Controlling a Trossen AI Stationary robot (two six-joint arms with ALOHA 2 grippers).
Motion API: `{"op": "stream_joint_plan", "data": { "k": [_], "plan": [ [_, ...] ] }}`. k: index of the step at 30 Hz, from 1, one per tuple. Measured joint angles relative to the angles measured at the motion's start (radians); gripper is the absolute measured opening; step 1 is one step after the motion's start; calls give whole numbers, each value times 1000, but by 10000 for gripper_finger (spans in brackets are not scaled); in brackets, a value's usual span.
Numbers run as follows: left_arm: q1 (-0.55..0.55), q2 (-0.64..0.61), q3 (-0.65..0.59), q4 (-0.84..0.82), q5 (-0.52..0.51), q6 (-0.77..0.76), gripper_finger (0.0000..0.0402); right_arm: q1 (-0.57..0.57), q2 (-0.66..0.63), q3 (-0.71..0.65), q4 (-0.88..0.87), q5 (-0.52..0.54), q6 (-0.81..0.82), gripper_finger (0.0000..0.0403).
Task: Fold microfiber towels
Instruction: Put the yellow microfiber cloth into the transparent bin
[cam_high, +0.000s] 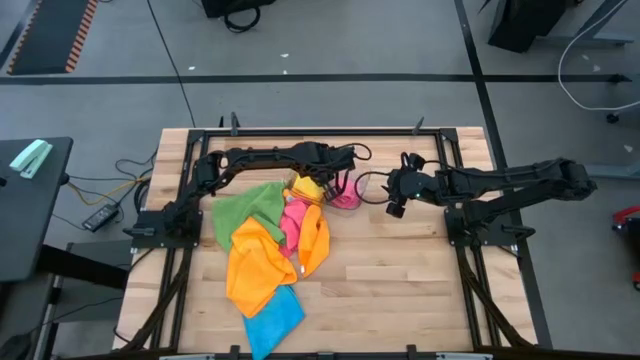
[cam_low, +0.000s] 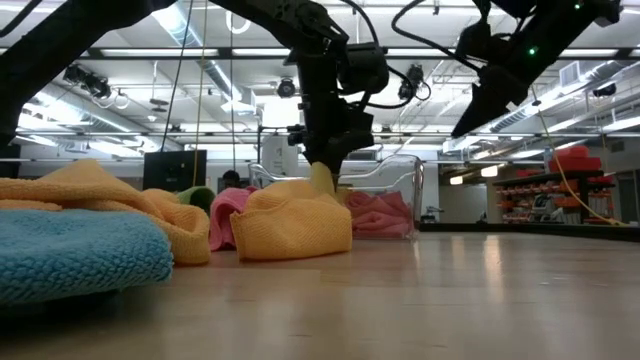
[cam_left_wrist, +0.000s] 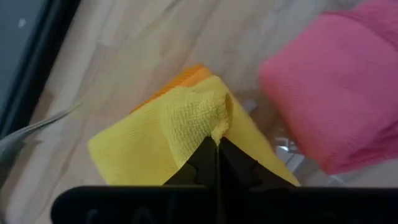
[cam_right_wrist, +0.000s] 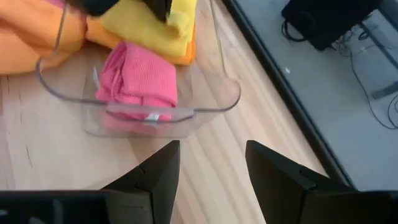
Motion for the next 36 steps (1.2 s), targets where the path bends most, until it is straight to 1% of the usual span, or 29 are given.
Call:
{"op": "stream_joint_plan", "data": {
  "k": [3, 9, 12, 17, 21, 25, 31, 36],
  "plan": [
    [3, 0, 0, -35, -45, -29, 17, 11, 0, -11, -2, -4, -11, 193],
    [5, 0, -1, -62, -54, -61, 10, 33, 0, -13, -5, -6, -41, 193],
    [4, 1, -3, -72, -85, -78, 19, 33, 0, -13, -5, -25, -38, 193],
    [2, 3, -86, -47, -99, -111, 53, 34, 0, -13, -11, -78, -35, 193],
    [3, 3, -141, -32, -106, -157, 84, 34, 0, -12, -12, -90, -46, 193],
    [-5, 3, -144, -33, -107, -172, 126, 34, 0, -12, -12, -98, -60, 193],
    [-8, 2, -143, -35, -118, -151, 196, 34, 0, -12, -12, -105, -62, 193],
    [-9, 2, -101, -63, -128, -142, 232, 34, 0, -12, -12, -114, -56, 193]
  ]
}}
